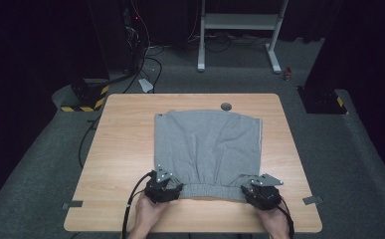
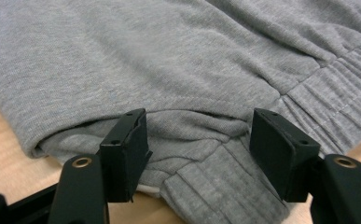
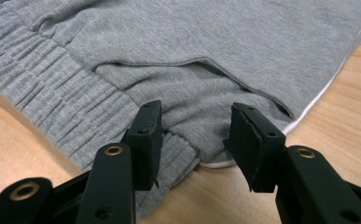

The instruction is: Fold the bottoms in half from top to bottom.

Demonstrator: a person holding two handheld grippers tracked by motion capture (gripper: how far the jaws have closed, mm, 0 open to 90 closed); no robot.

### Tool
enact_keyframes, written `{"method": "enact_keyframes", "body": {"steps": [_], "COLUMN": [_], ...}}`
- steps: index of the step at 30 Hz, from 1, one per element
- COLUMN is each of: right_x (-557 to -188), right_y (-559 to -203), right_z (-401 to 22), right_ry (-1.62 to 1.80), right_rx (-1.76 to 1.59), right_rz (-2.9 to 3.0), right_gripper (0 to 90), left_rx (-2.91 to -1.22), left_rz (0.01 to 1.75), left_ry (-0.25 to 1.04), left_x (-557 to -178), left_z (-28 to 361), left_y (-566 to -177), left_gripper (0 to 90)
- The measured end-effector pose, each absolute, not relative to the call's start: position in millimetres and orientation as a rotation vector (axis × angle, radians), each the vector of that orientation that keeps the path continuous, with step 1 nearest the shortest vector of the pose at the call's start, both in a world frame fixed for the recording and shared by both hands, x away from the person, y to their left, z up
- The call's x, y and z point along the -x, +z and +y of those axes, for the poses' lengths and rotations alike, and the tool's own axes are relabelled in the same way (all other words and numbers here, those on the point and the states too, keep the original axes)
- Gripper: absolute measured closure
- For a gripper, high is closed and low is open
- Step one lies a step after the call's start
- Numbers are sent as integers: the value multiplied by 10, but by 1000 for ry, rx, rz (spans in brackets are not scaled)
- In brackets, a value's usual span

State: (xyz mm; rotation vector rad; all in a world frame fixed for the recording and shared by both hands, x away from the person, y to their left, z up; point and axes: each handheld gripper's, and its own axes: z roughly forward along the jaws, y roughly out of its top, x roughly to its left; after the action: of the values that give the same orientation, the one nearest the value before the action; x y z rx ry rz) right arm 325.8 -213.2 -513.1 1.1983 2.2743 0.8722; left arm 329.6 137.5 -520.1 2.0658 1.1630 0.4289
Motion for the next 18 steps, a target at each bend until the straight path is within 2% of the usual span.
{"method": "enact_keyframes", "body": {"steps": [18], "right_x": [-3009], "right_y": [-5098], "right_z": [-2228], "right_ry": [840], "right_rx": [-1175], "right_rz": [2303], "right_gripper": [516], "left_rx": [-2123], "left_rz": [1137], "left_ry": [358], "left_x": [-2983], "left_z": [1277], "left_y": [-5148], "left_gripper": [352]}}
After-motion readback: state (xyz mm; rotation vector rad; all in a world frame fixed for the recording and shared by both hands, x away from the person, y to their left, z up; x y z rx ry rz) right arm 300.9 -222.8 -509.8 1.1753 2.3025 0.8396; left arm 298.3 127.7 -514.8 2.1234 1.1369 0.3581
